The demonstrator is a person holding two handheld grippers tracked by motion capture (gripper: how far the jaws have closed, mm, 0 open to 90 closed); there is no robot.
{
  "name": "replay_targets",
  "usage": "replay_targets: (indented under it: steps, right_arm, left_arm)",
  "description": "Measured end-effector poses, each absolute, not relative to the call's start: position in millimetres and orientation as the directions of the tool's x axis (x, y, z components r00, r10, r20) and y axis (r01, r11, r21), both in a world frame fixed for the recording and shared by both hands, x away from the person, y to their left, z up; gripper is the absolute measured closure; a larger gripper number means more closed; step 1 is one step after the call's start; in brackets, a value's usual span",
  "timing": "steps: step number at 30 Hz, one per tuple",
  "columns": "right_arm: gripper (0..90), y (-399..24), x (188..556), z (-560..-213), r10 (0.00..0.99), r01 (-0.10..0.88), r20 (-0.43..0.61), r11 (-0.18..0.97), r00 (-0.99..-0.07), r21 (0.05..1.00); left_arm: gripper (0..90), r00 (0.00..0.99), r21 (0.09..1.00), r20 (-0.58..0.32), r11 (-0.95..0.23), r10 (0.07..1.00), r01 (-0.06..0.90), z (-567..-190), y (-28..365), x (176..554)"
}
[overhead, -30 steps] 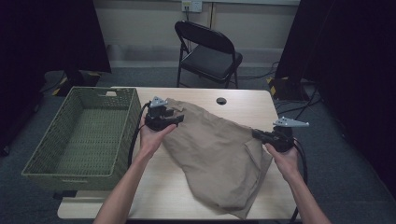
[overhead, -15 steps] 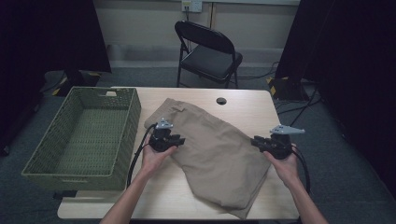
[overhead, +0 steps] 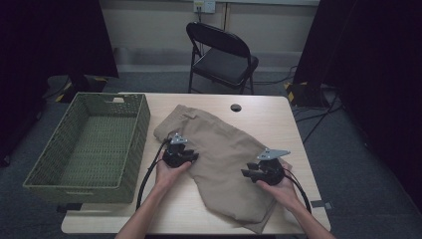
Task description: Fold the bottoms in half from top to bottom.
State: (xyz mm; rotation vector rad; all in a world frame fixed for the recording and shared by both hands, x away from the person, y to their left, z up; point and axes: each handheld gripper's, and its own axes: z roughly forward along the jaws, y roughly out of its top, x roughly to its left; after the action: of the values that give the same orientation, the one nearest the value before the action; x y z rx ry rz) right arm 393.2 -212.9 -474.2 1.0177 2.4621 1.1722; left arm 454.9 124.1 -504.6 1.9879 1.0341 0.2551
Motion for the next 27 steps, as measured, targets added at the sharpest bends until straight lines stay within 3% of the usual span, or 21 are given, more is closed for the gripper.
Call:
replay_targets:
  steps: [3, 7, 9, 11, 21, 27]
  right_arm:
    - [60.2, -206.2, 390.7, -475.6, 0.657, 0.48, 0.075, 0.462, -0.75, 0.746]
    - [60.1, -186.7, 384.2, -481.9, 0.605, 0.46, 0.079, 0.508, -0.792, 0.728]
    - [58.3, -178.7, 383.0, -487.4, 0.594, 0.451, 0.061, 0.536, -0.802, 0.714]
    - [58.3, -176.3, 382.7, -489.1, 0.589, 0.45, 0.06, 0.543, -0.806, 0.71]
    - [55.2, -159.7, 370.8, -495.7, 0.575, 0.43, 0.039, 0.563, -0.817, 0.706]
    - [55.3, -139.5, 361.9, -495.5, 0.533, 0.409, 0.053, 0.577, -0.844, 0.707]
  left_arm:
    - [68.4, 0.631, 0.771, -0.136, -0.318, 0.764, 0.551, -504.1, 123.1, 460.6]
    - [70.7, 0.59, 0.755, -0.185, -0.27, 0.786, 0.597, -502.6, 130.4, 481.3]
    - [66.5, 0.576, 0.751, -0.159, -0.28, 0.802, 0.598, -501.0, 130.8, 483.7]
    - [62.8, 0.561, 0.75, -0.196, -0.246, 0.804, 0.614, -501.0, 132.6, 484.8]
    - [62.0, 0.649, 0.764, -0.156, -0.325, 0.745, 0.557, -471.3, 133.9, 458.1]
    - [64.3, 0.654, 0.773, -0.222, -0.277, 0.723, 0.57, -472.1, 147.6, 437.0]
